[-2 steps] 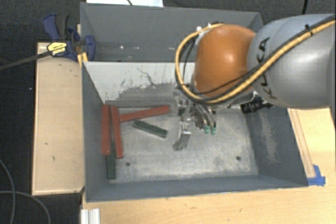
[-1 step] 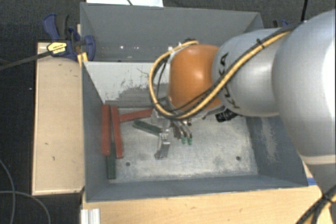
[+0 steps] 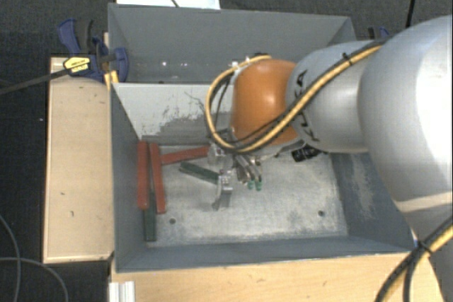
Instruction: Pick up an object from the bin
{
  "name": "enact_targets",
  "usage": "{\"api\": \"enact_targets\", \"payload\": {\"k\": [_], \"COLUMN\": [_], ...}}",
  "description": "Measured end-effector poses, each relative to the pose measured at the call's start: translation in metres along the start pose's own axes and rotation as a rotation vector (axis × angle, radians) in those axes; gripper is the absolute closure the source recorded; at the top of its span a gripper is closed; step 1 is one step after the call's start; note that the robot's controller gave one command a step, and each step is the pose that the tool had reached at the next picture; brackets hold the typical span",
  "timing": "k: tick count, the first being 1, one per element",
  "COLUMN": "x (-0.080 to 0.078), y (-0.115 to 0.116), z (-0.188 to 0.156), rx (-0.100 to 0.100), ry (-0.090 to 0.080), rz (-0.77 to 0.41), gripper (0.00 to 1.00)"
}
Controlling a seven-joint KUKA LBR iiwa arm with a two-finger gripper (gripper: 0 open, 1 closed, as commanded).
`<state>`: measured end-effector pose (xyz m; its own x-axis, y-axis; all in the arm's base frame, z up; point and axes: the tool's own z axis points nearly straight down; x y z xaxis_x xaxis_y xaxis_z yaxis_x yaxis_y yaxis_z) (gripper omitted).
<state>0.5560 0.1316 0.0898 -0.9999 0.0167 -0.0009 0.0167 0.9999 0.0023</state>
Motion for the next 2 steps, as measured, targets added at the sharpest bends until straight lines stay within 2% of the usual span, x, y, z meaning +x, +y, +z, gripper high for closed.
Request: {"api": "enact_targets", "payload": {"k": [1, 2], "x": [-0.0069, -0.0069], "y": [0.0062, 0.0062], "z": [0.0193, 0.0193], "rx": [0.001, 0.001], "ry": [-0.001, -0.002], "rz": [0.058, 0.059], "gripper": [1.00, 1.00]}}
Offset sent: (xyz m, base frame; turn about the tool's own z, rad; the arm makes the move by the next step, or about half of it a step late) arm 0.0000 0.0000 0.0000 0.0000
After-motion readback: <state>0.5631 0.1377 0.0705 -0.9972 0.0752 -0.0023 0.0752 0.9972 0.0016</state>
